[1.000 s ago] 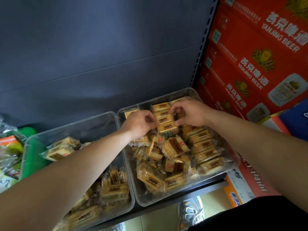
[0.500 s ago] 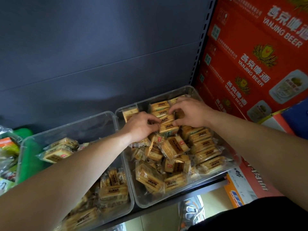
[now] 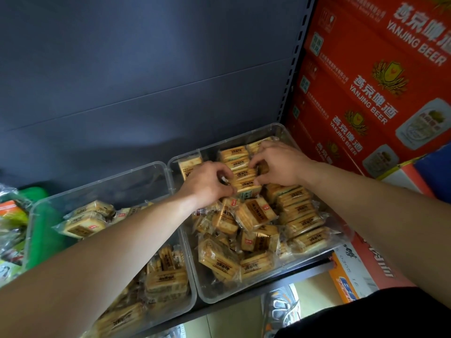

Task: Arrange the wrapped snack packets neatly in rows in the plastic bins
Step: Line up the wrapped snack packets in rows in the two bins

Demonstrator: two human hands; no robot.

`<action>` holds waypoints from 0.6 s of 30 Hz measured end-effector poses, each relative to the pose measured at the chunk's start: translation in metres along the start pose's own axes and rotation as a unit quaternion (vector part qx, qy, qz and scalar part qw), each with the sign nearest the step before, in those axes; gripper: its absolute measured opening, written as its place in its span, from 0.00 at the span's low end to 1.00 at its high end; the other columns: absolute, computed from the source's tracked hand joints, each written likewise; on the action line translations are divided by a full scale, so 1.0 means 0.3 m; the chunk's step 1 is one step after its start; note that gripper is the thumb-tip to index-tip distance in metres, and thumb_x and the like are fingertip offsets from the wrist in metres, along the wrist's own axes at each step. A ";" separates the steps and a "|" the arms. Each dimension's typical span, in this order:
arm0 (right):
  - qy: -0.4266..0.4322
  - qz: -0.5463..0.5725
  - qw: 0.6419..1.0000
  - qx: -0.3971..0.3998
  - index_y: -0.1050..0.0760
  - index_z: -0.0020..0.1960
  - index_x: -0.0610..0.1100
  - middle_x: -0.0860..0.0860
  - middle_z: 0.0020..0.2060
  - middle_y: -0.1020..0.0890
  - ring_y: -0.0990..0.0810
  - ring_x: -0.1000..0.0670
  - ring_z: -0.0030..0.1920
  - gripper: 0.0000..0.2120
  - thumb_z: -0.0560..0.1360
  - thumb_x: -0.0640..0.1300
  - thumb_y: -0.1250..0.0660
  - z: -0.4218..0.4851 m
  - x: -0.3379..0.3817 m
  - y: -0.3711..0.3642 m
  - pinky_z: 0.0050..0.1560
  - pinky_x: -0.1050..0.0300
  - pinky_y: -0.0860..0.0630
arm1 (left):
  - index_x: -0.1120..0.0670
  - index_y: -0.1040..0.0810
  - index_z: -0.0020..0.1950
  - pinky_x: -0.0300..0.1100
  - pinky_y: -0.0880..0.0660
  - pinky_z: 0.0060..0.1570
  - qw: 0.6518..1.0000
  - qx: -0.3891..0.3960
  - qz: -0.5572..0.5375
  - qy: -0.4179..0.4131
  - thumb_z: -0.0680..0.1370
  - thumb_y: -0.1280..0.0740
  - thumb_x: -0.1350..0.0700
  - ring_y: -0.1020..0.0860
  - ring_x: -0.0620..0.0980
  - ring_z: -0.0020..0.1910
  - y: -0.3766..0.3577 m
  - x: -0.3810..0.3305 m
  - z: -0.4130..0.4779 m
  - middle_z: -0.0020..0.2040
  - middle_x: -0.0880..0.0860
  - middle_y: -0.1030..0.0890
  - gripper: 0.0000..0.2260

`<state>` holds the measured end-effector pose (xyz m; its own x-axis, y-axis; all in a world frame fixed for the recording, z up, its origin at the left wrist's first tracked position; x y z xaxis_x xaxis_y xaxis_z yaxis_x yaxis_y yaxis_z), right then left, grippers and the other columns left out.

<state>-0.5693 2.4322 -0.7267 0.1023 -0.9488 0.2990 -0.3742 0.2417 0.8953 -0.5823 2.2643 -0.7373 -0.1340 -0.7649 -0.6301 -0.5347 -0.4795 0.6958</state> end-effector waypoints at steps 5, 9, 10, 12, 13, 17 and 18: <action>-0.025 0.026 0.999 -0.006 0.24 0.64 0.59 0.55 0.54 0.32 0.32 0.47 0.67 0.27 0.68 0.61 0.23 -0.012 -0.015 -0.017 0.66 0.48 0.32 | 0.43 0.19 0.52 0.40 0.26 0.47 0.999 -0.023 0.026 0.010 0.68 0.19 0.50 0.23 0.44 0.50 -0.002 0.002 0.016 0.55 0.44 0.22 0.16; -0.044 -0.002 0.999 -0.012 0.26 0.63 0.59 0.53 0.60 0.28 0.33 0.46 0.69 0.26 0.68 0.60 0.22 -0.003 -0.008 -0.024 0.64 0.48 0.32 | 0.43 0.21 0.52 0.45 0.24 0.53 0.996 -0.037 0.076 0.006 0.69 0.19 0.50 0.24 0.48 0.53 -0.022 -0.017 0.023 0.55 0.45 0.24 0.17; -0.049 -0.003 0.999 -0.009 0.26 0.63 0.59 0.52 0.61 0.27 0.33 0.45 0.69 0.26 0.68 0.60 0.22 -0.002 -0.009 -0.022 0.64 0.48 0.31 | 0.43 0.22 0.52 0.46 0.24 0.52 0.996 -0.033 0.083 0.007 0.69 0.20 0.50 0.24 0.48 0.53 -0.023 -0.019 0.024 0.55 0.46 0.24 0.17; -0.057 -0.007 0.998 0.003 0.25 0.63 0.58 0.52 0.61 0.27 0.32 0.45 0.69 0.26 0.68 0.60 0.23 -0.007 -0.006 -0.017 0.65 0.47 0.30 | 0.43 0.22 0.53 0.46 0.22 0.52 0.997 -0.012 0.082 0.005 0.70 0.20 0.49 0.22 0.48 0.51 -0.020 -0.018 0.021 0.56 0.46 0.23 0.16; -0.056 -0.010 0.998 0.004 0.25 0.63 0.58 0.52 0.61 0.27 0.32 0.45 0.68 0.25 0.69 0.60 0.23 -0.014 -0.001 -0.009 0.65 0.48 0.30 | 0.43 0.22 0.55 0.45 0.21 0.50 0.997 0.002 0.071 -0.001 0.72 0.21 0.49 0.21 0.46 0.49 -0.013 -0.020 0.012 0.56 0.46 0.22 0.15; -0.038 0.050 0.997 -0.048 0.22 0.61 0.56 0.52 0.59 0.25 0.28 0.47 0.64 0.16 0.75 0.59 0.28 -0.058 0.036 0.054 0.64 0.49 0.29 | 0.43 0.21 0.61 0.37 0.23 0.51 0.998 0.012 0.045 -0.030 0.79 0.29 0.48 0.20 0.41 0.50 0.098 -0.041 -0.089 0.57 0.43 0.20 0.11; -0.033 0.078 0.995 -0.061 0.21 0.59 0.56 0.52 0.57 0.23 0.26 0.48 0.62 0.13 0.76 0.58 0.29 -0.073 0.052 0.071 0.63 0.49 0.27 | 0.43 0.20 0.60 0.38 0.24 0.54 0.998 0.000 0.053 -0.032 0.79 0.30 0.48 0.20 0.41 0.52 0.146 -0.037 -0.127 0.58 0.42 0.19 0.10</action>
<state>-0.5556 2.4270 -0.6956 -0.0098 -0.9084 0.4179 -0.2654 0.4053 0.8748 -0.5726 2.2355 -0.6867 -0.2416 -0.7824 -0.5740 -0.5152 -0.3978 0.7591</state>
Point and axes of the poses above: each hand's wrist, its own z-axis towards the middle knuckle, its own y-axis out of the back of the hand, x = y × z, the point moved 8 cm from there along z, towards the middle knuckle
